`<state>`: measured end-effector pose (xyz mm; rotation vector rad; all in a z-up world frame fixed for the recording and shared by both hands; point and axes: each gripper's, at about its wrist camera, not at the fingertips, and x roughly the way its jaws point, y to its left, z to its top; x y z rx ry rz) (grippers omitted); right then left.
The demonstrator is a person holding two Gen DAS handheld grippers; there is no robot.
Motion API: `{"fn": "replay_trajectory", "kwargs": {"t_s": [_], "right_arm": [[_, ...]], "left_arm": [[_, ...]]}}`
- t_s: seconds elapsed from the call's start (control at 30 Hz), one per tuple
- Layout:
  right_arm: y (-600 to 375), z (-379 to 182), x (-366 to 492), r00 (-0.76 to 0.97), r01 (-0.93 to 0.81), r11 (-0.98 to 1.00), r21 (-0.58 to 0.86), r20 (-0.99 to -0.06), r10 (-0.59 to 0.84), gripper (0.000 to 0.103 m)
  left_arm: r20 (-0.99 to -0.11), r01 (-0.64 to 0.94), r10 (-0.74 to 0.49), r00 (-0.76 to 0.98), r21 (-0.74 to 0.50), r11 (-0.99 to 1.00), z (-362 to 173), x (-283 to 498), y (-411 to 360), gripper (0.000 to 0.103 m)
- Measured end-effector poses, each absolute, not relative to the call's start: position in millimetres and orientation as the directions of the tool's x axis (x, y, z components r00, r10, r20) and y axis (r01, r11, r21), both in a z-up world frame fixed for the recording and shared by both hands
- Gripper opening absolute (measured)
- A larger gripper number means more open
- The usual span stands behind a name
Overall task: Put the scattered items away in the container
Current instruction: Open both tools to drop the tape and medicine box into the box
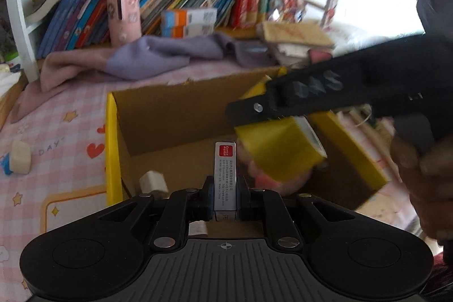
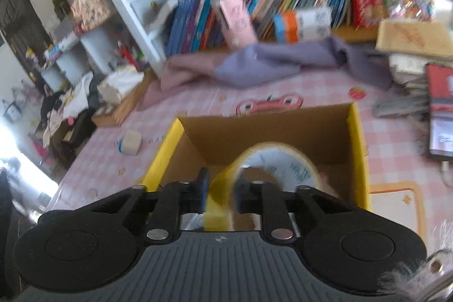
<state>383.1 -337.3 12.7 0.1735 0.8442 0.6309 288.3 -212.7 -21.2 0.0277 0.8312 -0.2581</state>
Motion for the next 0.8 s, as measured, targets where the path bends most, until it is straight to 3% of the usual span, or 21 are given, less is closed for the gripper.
{"fn": "replay_trajectory", "kwargs": {"t_s": [0.4,0.8], "right_arm": [[-294.2,-25.9,441.4,0.343,-0.516,0.78,0.353,-0.749,0.566,0.01],[-269.9,-41.6,438.7,0.293,-0.571,0.755,0.322,-0.779,0.554,0.011]], "left_arm": [[-0.804,0.204,-0.148,0.576,-0.035,0.978,-43.8,310.0,-225.3,0.013],[-0.83,0.165,-0.132,0.541,-0.049,0.985,-57.1,313.9,-221.0,0.013]]}}
